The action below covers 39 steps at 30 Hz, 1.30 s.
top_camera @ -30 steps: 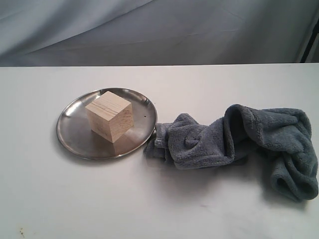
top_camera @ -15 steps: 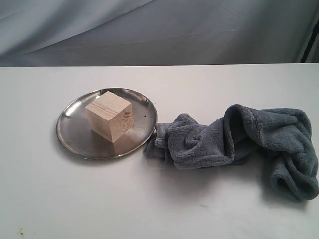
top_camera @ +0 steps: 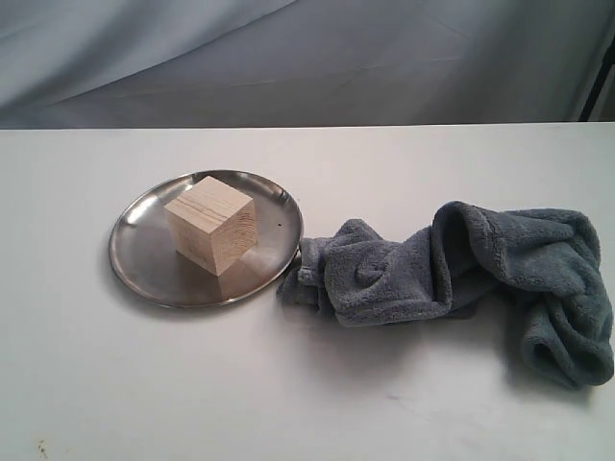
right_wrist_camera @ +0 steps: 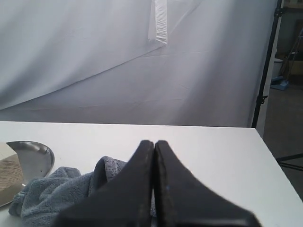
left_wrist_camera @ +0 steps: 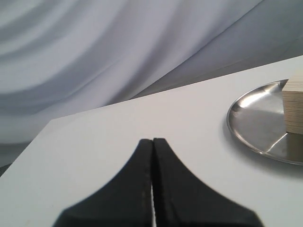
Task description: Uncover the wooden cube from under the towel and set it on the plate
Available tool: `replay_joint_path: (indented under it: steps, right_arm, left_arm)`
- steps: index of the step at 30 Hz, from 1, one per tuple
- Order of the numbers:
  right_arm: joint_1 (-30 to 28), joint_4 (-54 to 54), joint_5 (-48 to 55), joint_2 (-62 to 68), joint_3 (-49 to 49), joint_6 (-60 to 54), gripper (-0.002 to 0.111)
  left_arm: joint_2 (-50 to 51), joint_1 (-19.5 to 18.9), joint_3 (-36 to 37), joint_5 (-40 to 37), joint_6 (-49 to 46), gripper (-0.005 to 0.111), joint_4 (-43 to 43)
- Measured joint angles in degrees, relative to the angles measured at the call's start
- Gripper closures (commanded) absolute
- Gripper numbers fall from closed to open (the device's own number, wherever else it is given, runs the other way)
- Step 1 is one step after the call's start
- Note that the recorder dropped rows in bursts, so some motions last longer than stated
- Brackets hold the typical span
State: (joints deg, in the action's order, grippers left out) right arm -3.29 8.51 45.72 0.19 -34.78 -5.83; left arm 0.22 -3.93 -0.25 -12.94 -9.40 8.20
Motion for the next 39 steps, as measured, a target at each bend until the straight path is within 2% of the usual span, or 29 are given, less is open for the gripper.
replay_joint_path:
  steps: [4,15,21,28,32,39]
  right_arm:
    - [0.0,0.0,-1.6,0.0,1.3,0.0,0.108]
    - [0.0,0.0,-18.9,0.0,9.8,0.7,0.108]
    - [0.0,0.0,-25.6,0.0,18.1,1.1,0.108]
    - [0.0,-3.2,-39.3,0.1,31.8,-0.3,0.108]
    - [0.0,-7.0,-39.0,0.1,34.4,-1.9,0.108]
    - [0.0,-4.2,-36.3,0.1,34.6,-2.1,0.108]
  left_arm:
    - [0.0,0.0,0.0,0.1,0.0,0.107,0.3]
    - [0.0,0.0,0.0,0.1,0.0,0.107,0.6]
    - [0.0,0.0,0.0,0.1,0.0,0.107,0.6]
    - [0.0,0.0,0.0,0.1,0.0,0.107,0.6]
    - [0.0,0.0,0.0,0.1,0.0,0.107,1.0]
    - [0.0,0.0,0.0,0.1,0.0,0.107,1.2]
